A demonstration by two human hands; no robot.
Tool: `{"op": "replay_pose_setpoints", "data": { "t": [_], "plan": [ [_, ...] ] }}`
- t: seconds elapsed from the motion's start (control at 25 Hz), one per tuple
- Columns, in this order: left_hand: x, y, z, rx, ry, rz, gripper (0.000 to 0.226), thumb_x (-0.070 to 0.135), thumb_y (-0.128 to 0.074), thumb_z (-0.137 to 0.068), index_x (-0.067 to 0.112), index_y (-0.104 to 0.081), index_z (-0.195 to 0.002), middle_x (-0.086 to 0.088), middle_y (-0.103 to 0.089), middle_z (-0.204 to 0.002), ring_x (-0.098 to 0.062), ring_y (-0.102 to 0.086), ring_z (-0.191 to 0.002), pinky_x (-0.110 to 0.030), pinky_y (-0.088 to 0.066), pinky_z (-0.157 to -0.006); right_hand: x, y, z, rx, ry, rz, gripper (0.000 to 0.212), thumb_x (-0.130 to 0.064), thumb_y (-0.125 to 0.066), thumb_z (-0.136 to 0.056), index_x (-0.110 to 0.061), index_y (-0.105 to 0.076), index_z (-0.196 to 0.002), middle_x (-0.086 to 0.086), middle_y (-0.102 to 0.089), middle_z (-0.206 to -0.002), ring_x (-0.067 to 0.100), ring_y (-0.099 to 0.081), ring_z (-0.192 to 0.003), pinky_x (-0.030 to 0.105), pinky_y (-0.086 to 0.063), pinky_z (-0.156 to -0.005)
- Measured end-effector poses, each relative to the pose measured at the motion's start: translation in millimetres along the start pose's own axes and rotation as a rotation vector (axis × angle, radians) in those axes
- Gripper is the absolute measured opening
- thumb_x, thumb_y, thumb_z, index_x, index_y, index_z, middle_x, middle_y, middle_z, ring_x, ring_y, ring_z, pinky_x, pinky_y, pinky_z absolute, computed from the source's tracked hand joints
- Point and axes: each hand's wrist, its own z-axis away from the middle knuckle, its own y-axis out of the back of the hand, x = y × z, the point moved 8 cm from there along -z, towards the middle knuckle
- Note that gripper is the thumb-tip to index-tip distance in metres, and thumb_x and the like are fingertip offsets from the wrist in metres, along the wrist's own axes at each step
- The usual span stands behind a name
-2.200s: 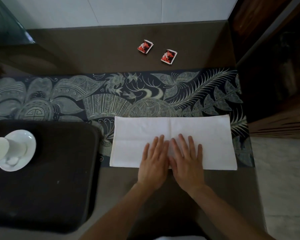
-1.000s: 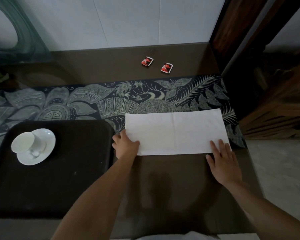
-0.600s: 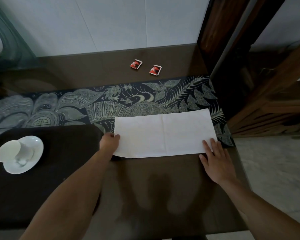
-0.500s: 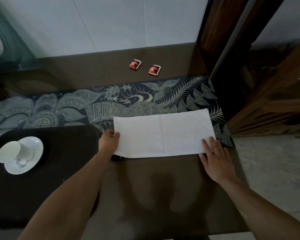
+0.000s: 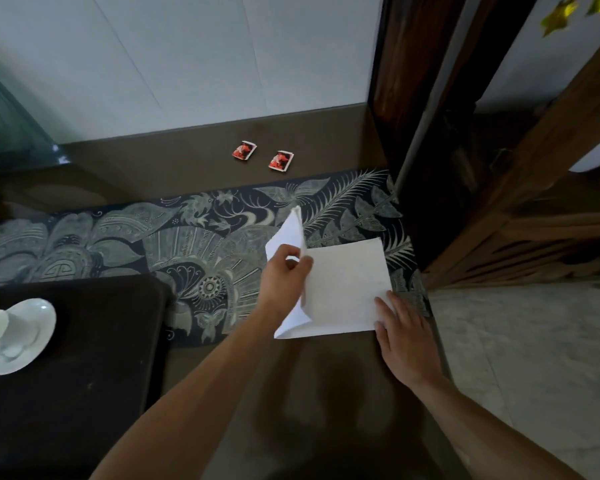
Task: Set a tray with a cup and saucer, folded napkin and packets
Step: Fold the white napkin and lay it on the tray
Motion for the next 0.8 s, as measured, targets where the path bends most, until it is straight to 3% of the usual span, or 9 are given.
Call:
{"op": "replay_pose_setpoints", "data": {
  "t": [0.2, 0.32, 0.52, 0.68, 0.8],
  "plan": [
    [8, -103, -3, -0.161, 0.028, -0.152, 0.008, 0.030, -0.057, -0.086, 0.025, -0.053, -0.091, 0.000, -0.069, -0.070, -0.016, -0.064, -0.058, -0.035, -0.055, -0.061, 23, 6, 0, -0.016, 0.005, -0.014, 0.054, -0.023, -0.060, -0.087, -0.020, -0.046, -0.140, 0.004, -0.042, -0.145, 0.024, -0.037, -0.136, 0.043, -0.044, -0.103],
    [-7, -145, -4, -0.240, 0.095, -0.285, 0.017, 0.030, -0.053, -0.087, 0.021, -0.050, -0.101, -0.009, -0.070, -0.083, -0.028, -0.067, -0.073, -0.042, -0.058, -0.073, 35, 10, -1, 0.000, -0.043, -0.037, 0.051, -0.018, -0.062, -0.085, -0.017, -0.052, -0.135, 0.002, -0.051, -0.139, 0.022, -0.044, -0.131, 0.040, -0.044, -0.099],
    [-24, -169, -7, -0.250, 0.136, -0.371, 0.018, 0.033, -0.051, -0.088, 0.022, -0.048, -0.101, -0.009, -0.071, -0.085, -0.024, -0.067, -0.076, -0.042, -0.058, -0.075, 48, 11, -3, 0.043, -0.082, -0.044, 0.050, -0.016, -0.063, -0.083, -0.014, -0.056, -0.132, 0.004, -0.053, -0.137, 0.024, -0.046, -0.129, 0.042, -0.047, -0.095],
    [-38, -171, -5, -0.297, 0.177, -0.257, 0.019, 0.037, -0.054, -0.091, 0.023, -0.050, -0.103, -0.006, -0.072, -0.086, -0.024, -0.069, -0.075, -0.042, -0.058, -0.078, 48, 13, -11, 0.085, -0.104, -0.075, 0.047, -0.013, -0.064, -0.083, -0.015, -0.058, -0.129, 0.003, -0.055, -0.133, 0.024, -0.048, -0.123, 0.042, -0.047, -0.092],
    [-43, -151, -3, -0.313, 0.065, -0.279, 0.023, 0.039, -0.049, -0.096, 0.027, -0.050, -0.114, -0.006, -0.070, -0.095, -0.022, -0.066, -0.080, -0.040, -0.056, -0.080, 39, 19, -23, 0.135, -0.088, -0.057, 0.052, -0.013, -0.066, -0.081, -0.013, -0.055, -0.131, 0.008, -0.052, -0.135, 0.028, -0.044, -0.126, 0.044, -0.046, -0.094]
  ]
}}
